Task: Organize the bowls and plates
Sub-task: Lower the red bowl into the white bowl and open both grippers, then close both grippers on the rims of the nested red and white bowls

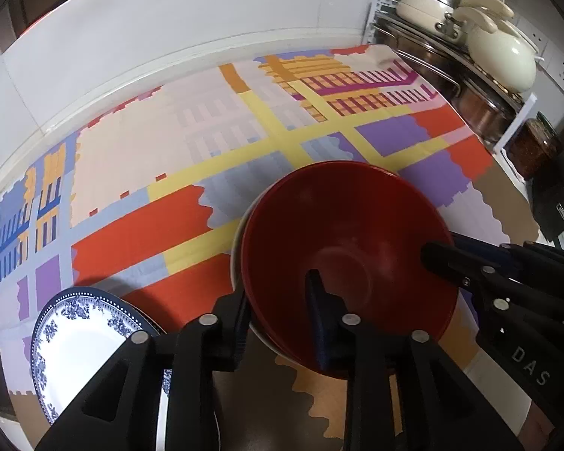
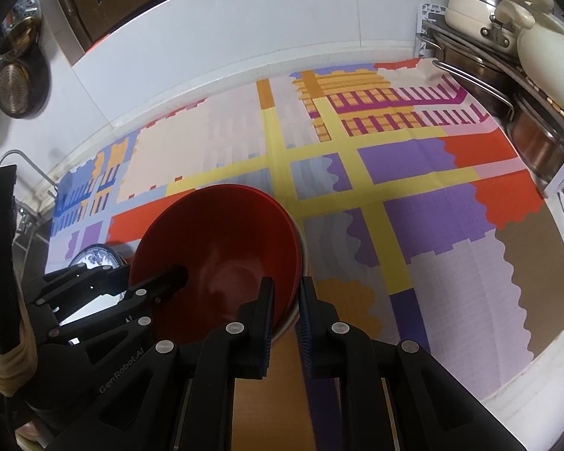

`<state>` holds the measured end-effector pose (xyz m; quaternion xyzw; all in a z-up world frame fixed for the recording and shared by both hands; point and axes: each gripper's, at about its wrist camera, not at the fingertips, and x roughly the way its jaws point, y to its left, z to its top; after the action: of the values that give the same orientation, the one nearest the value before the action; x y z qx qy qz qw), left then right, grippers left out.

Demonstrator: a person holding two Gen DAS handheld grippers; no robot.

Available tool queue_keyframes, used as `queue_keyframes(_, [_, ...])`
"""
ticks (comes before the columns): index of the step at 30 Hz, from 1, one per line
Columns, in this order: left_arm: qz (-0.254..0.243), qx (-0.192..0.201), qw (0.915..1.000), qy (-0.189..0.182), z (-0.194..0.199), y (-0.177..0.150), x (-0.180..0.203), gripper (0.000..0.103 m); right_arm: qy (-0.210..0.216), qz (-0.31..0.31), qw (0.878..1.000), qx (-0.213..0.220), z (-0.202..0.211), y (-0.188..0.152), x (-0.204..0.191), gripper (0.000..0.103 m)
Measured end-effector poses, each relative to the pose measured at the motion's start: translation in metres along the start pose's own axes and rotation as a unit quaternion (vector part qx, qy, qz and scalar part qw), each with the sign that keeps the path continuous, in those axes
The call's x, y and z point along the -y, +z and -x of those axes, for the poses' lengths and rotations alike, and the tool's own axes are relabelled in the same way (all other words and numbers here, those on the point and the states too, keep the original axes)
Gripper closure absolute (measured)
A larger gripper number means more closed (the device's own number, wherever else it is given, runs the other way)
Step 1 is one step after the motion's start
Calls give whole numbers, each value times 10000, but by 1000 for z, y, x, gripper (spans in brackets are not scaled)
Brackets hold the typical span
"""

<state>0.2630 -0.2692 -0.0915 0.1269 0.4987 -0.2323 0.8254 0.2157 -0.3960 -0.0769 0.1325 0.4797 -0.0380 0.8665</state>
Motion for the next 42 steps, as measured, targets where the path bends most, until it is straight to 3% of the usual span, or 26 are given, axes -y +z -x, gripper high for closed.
queue_keyframes(6, [-104, 25, 9999, -89, 5, 1, 6, 57, -19, -20, 10000, 59, 4, 0, 2, 88])
queue_keyframes(8, [-162, 52, 9999, -1, 7, 1, 8, 54, -52, -20, 9999, 83, 6, 0, 2, 83])
queue_keyframes(10, [-257, 168, 9994, 140, 11, 1, 11, 44, -96, -21, 9998, 152, 10, 0, 2, 75])
queue_keyframes(26, [-61, 608, 9980, 159, 53, 7, -5, 38, -107, -22, 9986, 517, 39, 3, -3, 75])
queue_keyframes(29, [-4, 672, 9974, 268, 56, 8, -9, 36, -123, -27, 9982, 593, 42, 3, -5, 66])
queue_keyframes(36, [257, 497, 9972, 499, 43, 6, -28, 34, -238, -102, 9983, 531, 32, 7, -4, 64])
queue_keyframes(42, [364, 107, 9979, 533, 16, 3, -37, 34, -307, -182, 9990, 263, 7, 8, 0, 64])
